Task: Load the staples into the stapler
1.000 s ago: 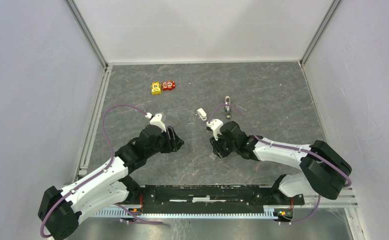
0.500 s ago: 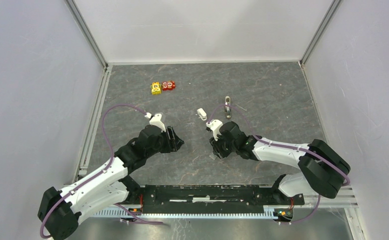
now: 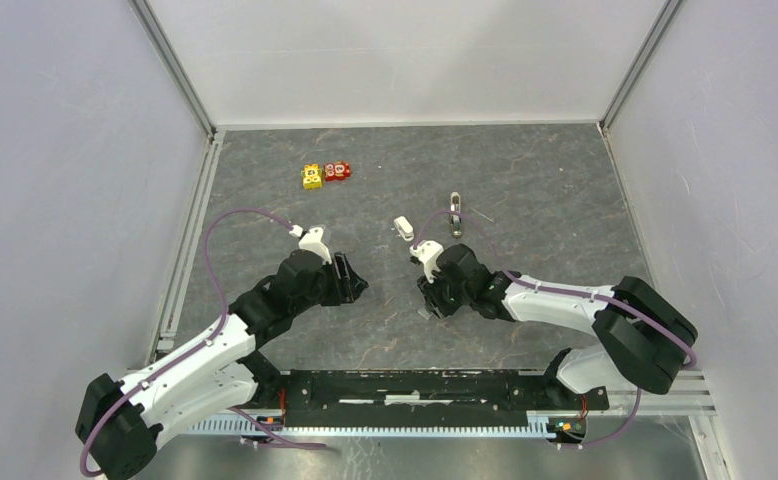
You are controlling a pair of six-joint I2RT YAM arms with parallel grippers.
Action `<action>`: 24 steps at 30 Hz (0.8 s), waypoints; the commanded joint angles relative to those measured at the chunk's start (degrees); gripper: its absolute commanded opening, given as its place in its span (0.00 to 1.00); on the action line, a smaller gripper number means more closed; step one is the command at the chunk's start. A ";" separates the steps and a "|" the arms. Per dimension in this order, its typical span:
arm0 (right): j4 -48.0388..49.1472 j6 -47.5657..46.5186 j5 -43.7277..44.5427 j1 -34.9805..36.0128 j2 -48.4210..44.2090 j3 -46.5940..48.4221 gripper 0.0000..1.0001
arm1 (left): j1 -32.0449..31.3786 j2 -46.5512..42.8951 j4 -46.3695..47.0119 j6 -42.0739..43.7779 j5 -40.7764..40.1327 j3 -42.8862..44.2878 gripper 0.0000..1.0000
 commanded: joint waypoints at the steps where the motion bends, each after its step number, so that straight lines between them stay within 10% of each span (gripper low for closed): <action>1: 0.68 -1.26 2.39 0.92 0.53 2.69 0.36 | -0.27 -0.75 0.55 -0.99 -1.76 -0.04 0.61; 24: -0.17 -1.24 6.37 2.81 0.27 1.39 0.24 | -0.23 -2.21 -1.09 -0.68 -2.58 0.83 0.62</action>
